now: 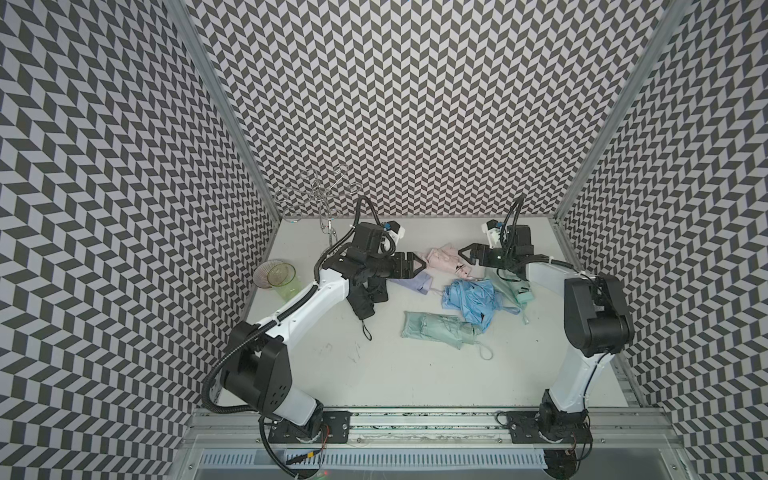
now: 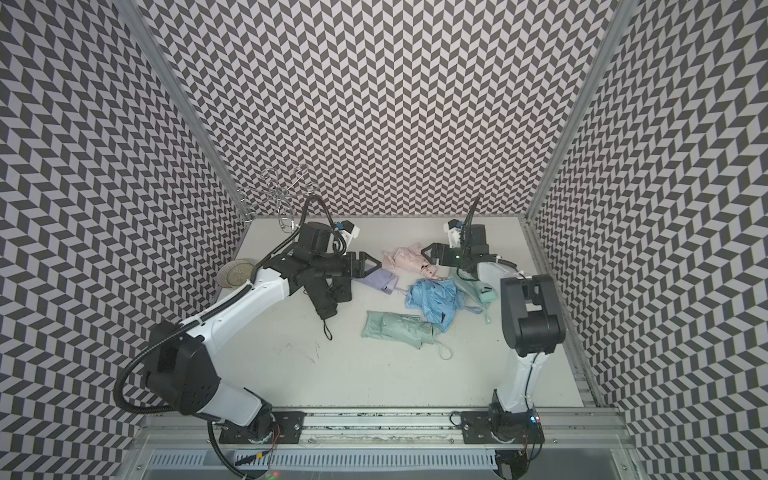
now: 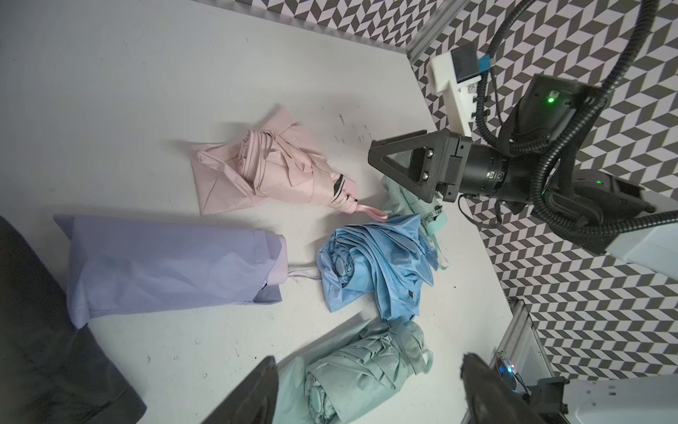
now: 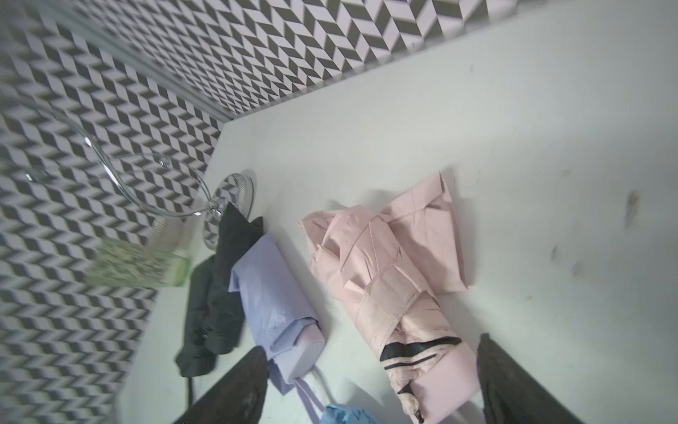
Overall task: Take umbrellas out of sleeves
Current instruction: Place the umbrella in the umbrella sleeve, then pick up the umbrella from the center of the board.
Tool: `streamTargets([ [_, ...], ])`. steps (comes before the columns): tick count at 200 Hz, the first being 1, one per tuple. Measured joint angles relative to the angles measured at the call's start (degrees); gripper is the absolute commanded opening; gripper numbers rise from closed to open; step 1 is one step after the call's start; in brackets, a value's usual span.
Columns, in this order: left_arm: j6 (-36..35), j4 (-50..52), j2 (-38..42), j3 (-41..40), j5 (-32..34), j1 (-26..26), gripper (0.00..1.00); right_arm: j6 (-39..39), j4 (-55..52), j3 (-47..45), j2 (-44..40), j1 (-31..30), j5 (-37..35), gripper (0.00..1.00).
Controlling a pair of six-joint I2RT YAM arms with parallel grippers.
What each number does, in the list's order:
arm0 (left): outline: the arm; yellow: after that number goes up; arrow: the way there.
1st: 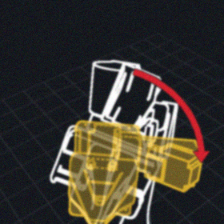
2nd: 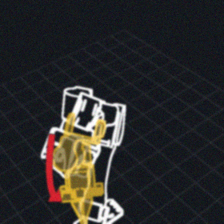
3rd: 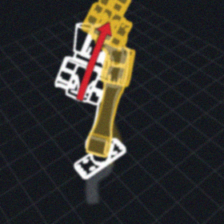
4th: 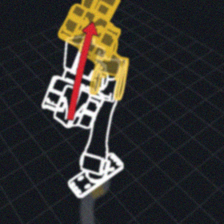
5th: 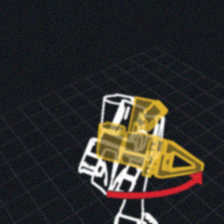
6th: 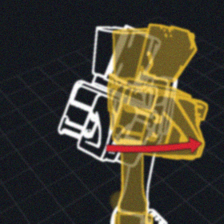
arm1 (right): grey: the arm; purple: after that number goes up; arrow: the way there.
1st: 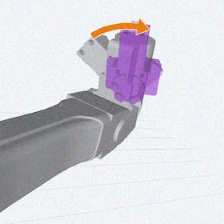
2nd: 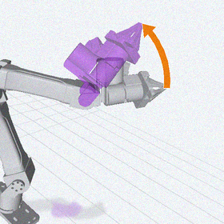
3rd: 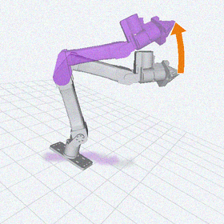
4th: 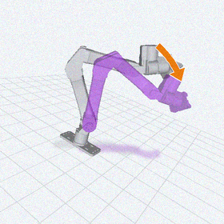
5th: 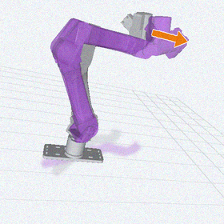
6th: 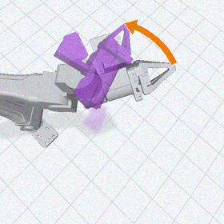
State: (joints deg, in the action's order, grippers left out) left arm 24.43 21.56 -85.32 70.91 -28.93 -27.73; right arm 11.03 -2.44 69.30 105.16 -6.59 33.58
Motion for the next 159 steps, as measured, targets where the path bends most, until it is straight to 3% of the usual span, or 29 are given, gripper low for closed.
streamTargets([
  [38,-0.5,0.7,9.0,-4.0,0.9,0.0,0.85,-9.9,-5.5,1.9,-8.6,-6.6,-5.5,0.94],
  [68,-0.3,1.0,16.6,-8.2,2.7,0.0,0.88,-15.9,-6.6,1.8,-8.8,-14.9,-6.8,0.94],
  [107,-1.9,0.8,25.4,-13.6,3.6,0.0,0.93,-24.0,-8.2,4.5,0.6,-22.4,-10.2,0.95],
  [159,-3.8,0.9,32.4,-19.9,6.3,-1.5,0.95,-32.5,-12.5,11.8,13.2,-24.9,-18.6,0.95],
])
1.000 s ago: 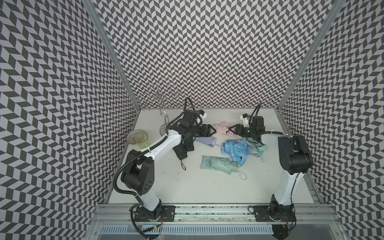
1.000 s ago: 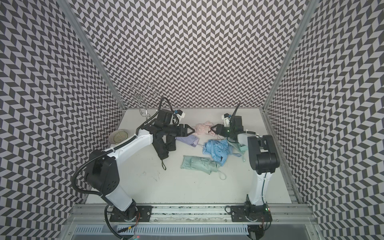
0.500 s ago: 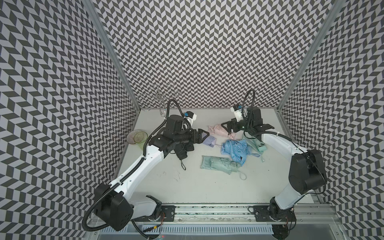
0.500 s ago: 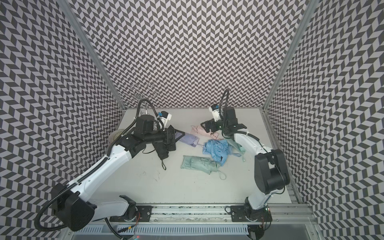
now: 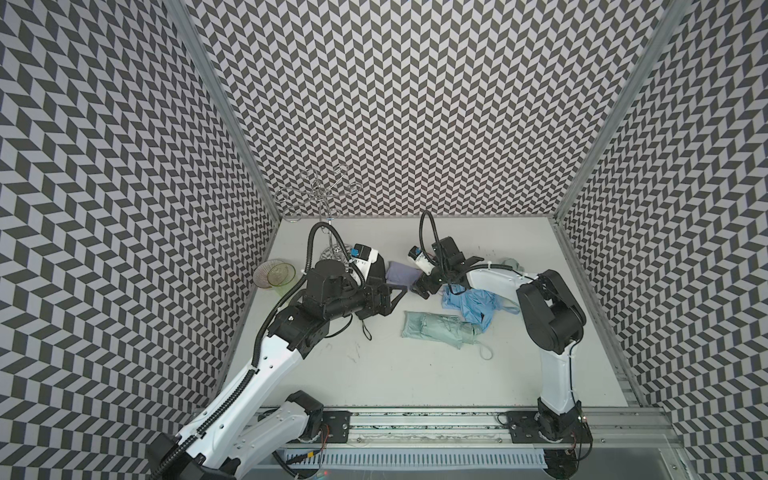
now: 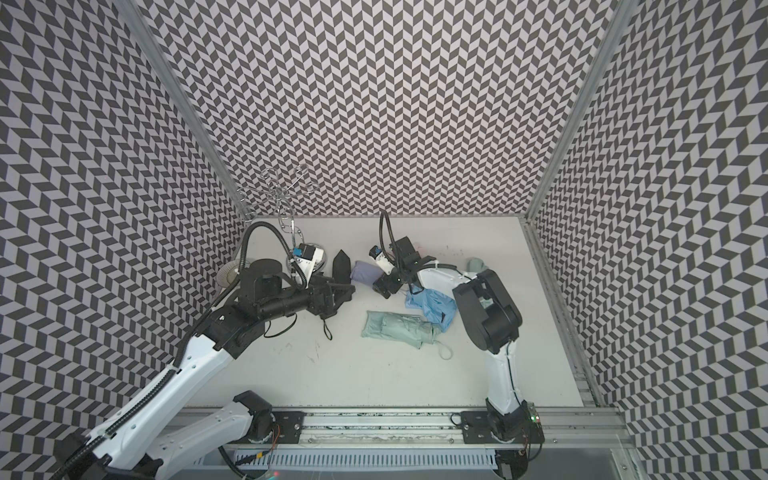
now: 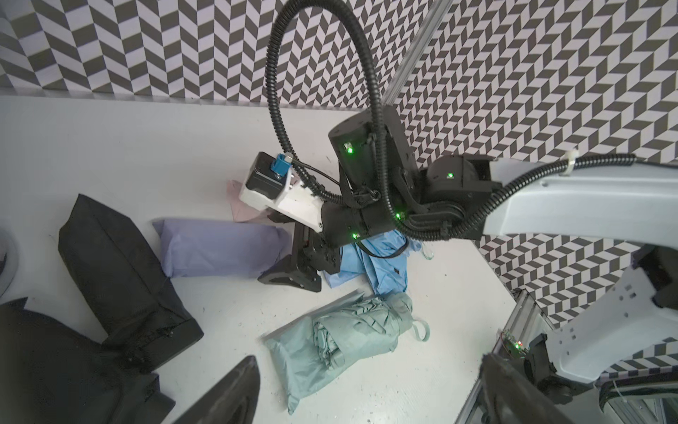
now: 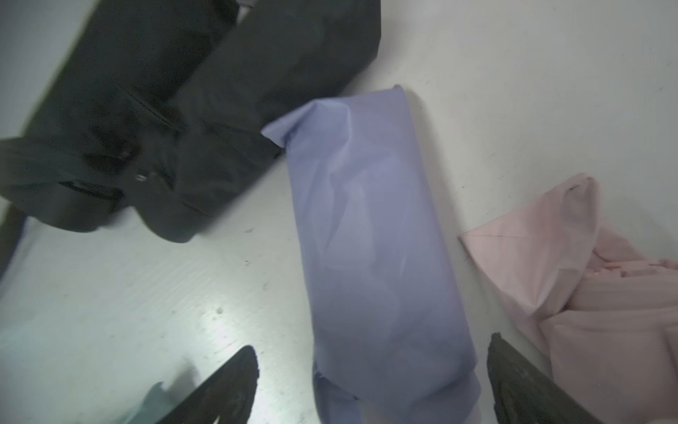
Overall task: Take umbrellas out of sleeves
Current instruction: Pick up the umbrella from the center of the board.
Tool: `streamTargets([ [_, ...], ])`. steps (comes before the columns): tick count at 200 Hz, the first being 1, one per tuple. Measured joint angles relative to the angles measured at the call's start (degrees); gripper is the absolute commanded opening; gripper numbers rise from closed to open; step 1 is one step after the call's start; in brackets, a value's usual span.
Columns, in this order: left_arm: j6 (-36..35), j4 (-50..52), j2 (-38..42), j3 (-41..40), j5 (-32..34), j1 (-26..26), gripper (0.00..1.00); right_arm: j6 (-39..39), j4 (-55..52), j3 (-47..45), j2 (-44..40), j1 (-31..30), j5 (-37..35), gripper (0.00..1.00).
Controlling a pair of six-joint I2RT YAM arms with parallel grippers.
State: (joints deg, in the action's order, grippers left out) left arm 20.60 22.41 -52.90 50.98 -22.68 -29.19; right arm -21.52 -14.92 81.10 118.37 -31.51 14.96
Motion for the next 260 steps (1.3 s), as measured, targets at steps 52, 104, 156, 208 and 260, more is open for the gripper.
streamTargets([
  [52,-0.2,2.7,2.5,-1.8,1.3,0.0,0.95,-2.9,-0.5,3.9,5.5,-0.3,-2.1,0.9],
  [104,-0.6,4.3,2.8,-1.8,2.5,0.5,0.95,-3.6,-1.6,8.0,8.2,-1.1,-0.6,0.6],
  [156,-1.3,4.7,2.8,-1.8,3.2,0.7,0.96,-3.5,-1.5,7.5,7.5,-1.5,-0.3,0.32],
  [208,-1.2,3.7,1.4,-1.8,3.6,0.7,0.97,-0.7,-0.5,2.4,3.9,-0.3,1.5,0.25],
  [260,1.7,1.9,-6.1,1.4,0.1,1.4,0.98,7.5,0.2,-8.2,-9.7,3.7,5.6,0.24],
])
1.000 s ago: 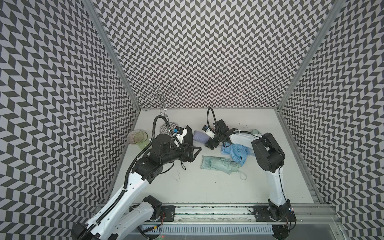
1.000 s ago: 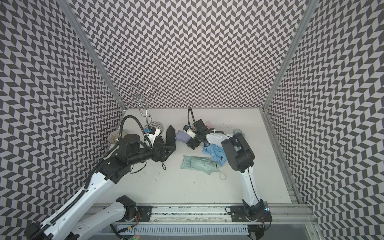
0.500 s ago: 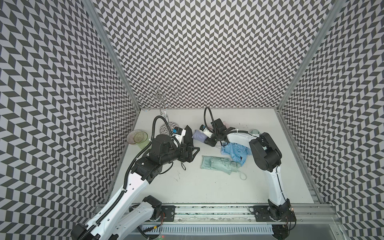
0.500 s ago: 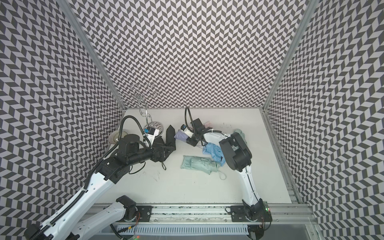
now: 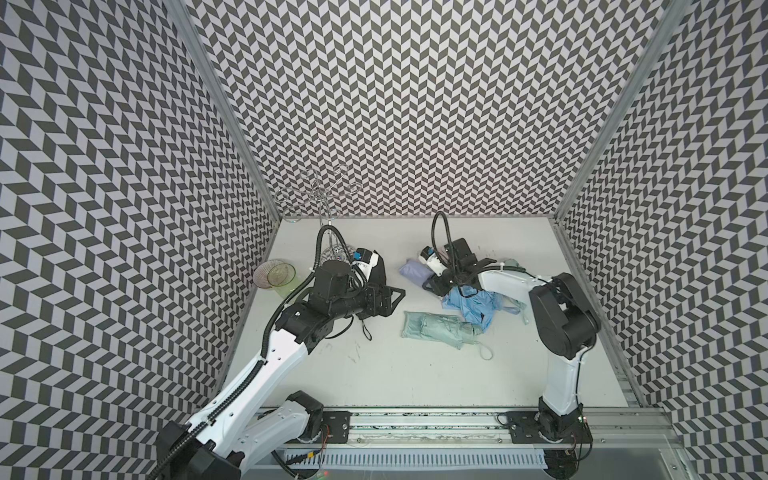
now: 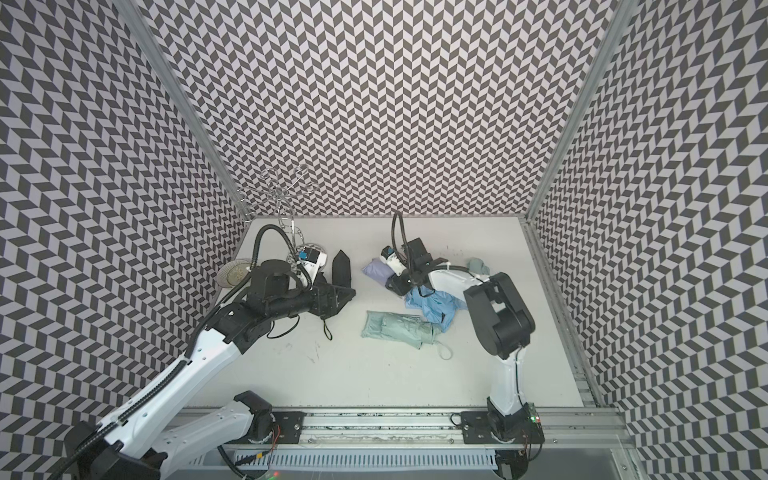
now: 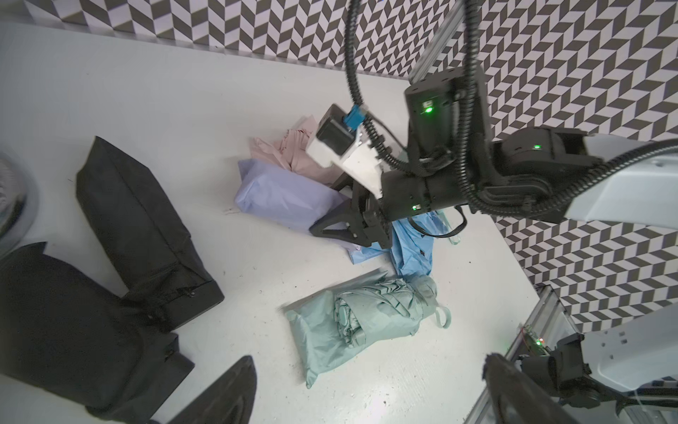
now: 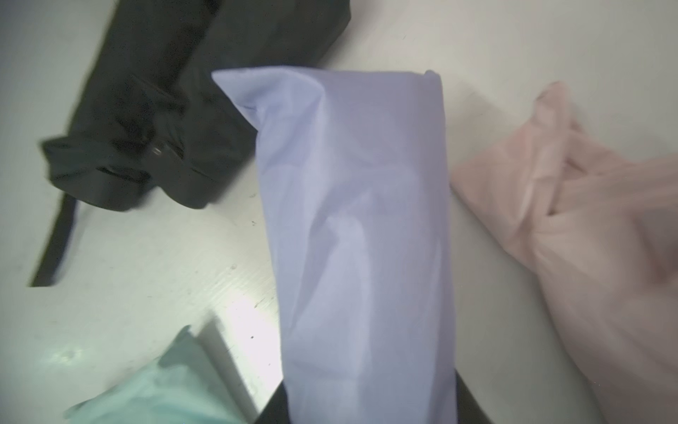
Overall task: Take umbrellas out of sleeves
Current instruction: Pick up the umbrella from the center of the board.
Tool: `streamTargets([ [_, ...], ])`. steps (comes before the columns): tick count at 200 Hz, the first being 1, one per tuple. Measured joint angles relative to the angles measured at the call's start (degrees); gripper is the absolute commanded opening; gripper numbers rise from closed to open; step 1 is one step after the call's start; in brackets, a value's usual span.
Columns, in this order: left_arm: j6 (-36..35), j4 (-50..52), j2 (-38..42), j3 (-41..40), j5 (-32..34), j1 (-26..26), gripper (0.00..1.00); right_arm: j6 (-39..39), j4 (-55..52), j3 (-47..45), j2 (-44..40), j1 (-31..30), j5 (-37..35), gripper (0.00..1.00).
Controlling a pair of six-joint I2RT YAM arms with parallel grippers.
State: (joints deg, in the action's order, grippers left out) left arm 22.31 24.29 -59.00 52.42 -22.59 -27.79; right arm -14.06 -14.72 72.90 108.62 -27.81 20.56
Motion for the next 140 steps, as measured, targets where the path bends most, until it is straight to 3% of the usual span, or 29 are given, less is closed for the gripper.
streamTargets([
  [80,9.5,-4.1,-10.1,6.4,-19.5,5.5,1.0,4.5,0.8,-11.3,-26.9,-3.1,4.2,0.2],
  [140,16.0,-11.5,-10.2,4.4,-28.1,6.1,1.0,1.7,-3.8,-12.7,-32.6,-10.3,5.3,0.19],
])
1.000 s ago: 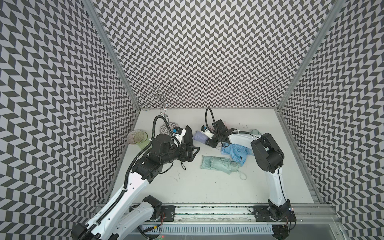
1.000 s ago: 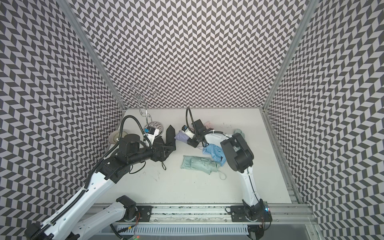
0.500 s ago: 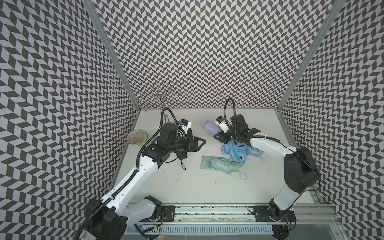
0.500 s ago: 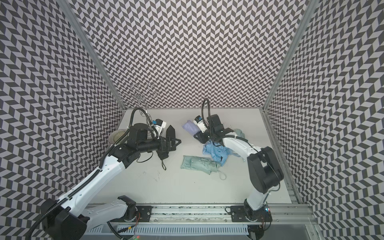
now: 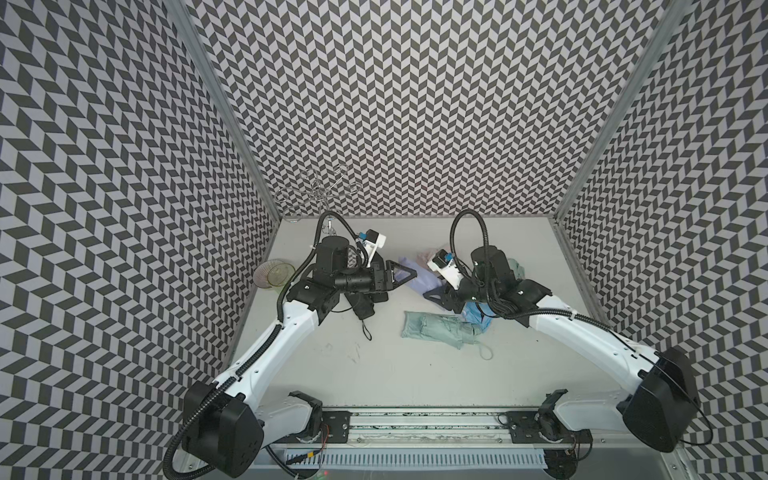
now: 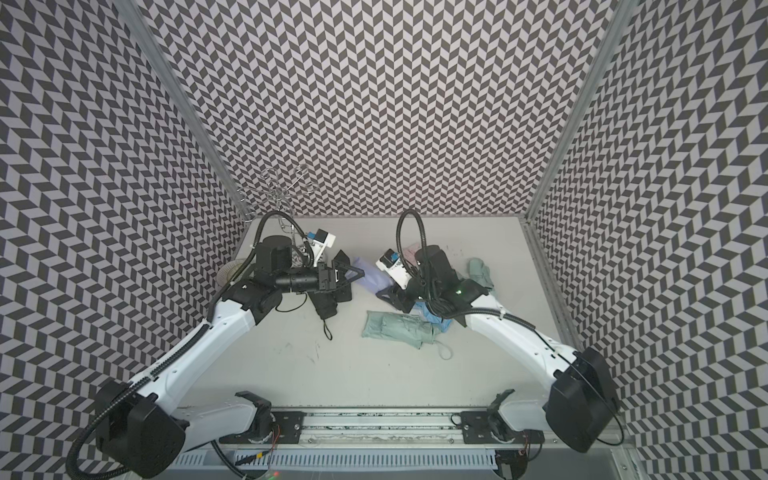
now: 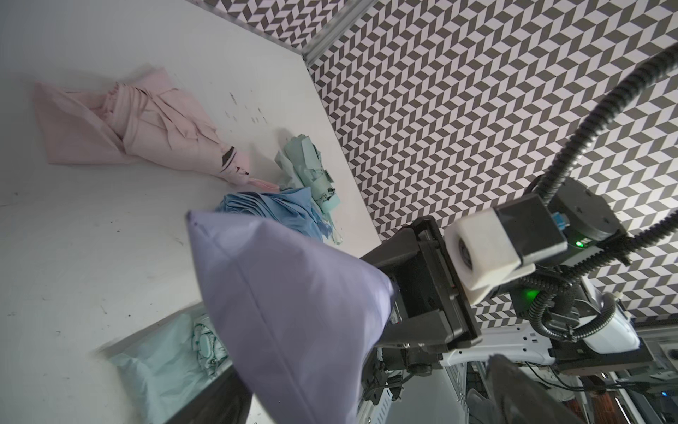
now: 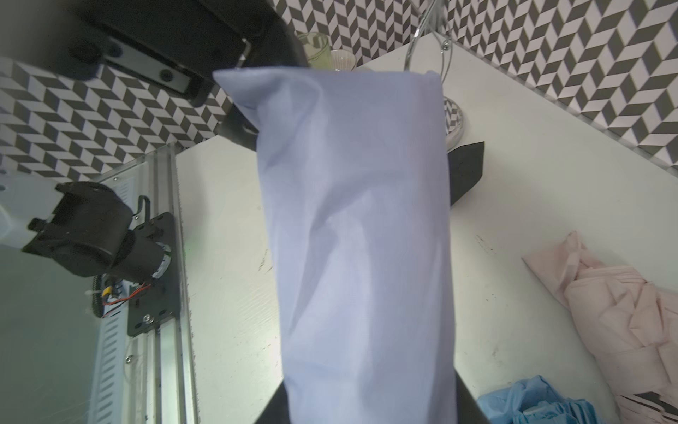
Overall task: Take umbrellas out of sleeves
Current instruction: Pick up the umbrella from the center of the board, then take out the umbrella from the umbrella sleeve.
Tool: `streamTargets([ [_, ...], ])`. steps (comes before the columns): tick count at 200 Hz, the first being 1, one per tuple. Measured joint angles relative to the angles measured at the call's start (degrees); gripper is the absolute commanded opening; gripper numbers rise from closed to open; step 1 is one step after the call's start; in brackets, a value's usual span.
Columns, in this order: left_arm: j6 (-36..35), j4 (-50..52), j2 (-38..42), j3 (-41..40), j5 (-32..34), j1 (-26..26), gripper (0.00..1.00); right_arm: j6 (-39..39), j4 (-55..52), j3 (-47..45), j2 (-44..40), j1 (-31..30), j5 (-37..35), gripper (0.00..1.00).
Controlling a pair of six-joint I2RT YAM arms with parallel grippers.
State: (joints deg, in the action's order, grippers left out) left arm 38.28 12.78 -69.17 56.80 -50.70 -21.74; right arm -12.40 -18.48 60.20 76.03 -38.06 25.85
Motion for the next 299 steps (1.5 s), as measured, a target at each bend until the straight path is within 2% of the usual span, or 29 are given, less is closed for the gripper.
streamTargets([
  [36,1.0,-0.7,-0.5,-2.6,-1.7,0.6,0.95,-2.6,-3.3,0.7,-0.3,-2.3,-0.4,0.19],
  [52,1.5,-1.4,-0.7,-2.9,-2.6,0.8,0.88,-3.7,-4.4,0.9,-0.3,-2.7,-1.0,0.19],
  [78,1.8,-2.5,-1.5,-3.0,-3.7,0.9,0.71,-5.3,-5.1,1.2,-0.3,-3.1,-1.9,0.19],
  [117,1.9,-3.1,-3.3,-3.6,-4.5,1.3,0.59,-6.7,-5.9,1.2,-0.3,-3.5,-3.4,0.2],
  [129,1.9,-3.3,-3.8,-3.8,-4.7,1.4,0.49,-7.0,-6.1,1.2,-0.2,-3.5,-3.7,0.2],
  [146,2.3,-3.7,-4.7,-4.0,-5.3,1.7,0.3,-7.3,-6.2,1.3,-0.2,-3.5,-4.1,0.21],
  [156,2.3,-4.1,-5.3,-4.0,-5.9,1.7,0.24,-7.7,-6.4,1.3,0.0,-3.6,-4.4,0.22],
  [165,2.8,-4.4,-5.8,-4.1,-6.2,1.7,0.17,-8.0,-6.6,1.3,0.3,-3.6,-4.7,0.27],
  [186,3.0,-5.1,-7.0,-4.2,-6.8,2.0,0.04,-8.4,-6.8,1.5,1.3,-3.7,-5.6,0.47],
  [207,2.7,-5.7,-7.8,-4.2,-7.3,2.5,0.01,-8.0,-7.3,2.6,2.1,-3.7,-7.6,0.73],
  [218,2.5,-5.7,-7.8,-4.2,-7.7,2.9,0.0,-8.0,-7.5,3.6,2.1,-3.7,-9.0,0.82],
  [238,2.4,-6.4,-7.8,-4.3,-8.6,3.9,0.0,-3.2,-7.4,6.9,2.1,-0.7,-8.2,1.0],
  [258,2.1,-7.3,-7.9,-4.3,-9.8,4.9,0.0,7.3,-3.9,8.0,0.8,7.6,-3.6,1.0],
  [277,2.0,-8.8,-8.3,-4.3,-11.8,5.9,0.0,20.2,1.4,6.5,-1.0,16.8,4.3,0.97],
  [299,2.1,-11.3,-9.2,-4.3,-14.2,6.8,0.0,34.0,9.1,1.2,-2.7,21.2,16.3,0.91],
])
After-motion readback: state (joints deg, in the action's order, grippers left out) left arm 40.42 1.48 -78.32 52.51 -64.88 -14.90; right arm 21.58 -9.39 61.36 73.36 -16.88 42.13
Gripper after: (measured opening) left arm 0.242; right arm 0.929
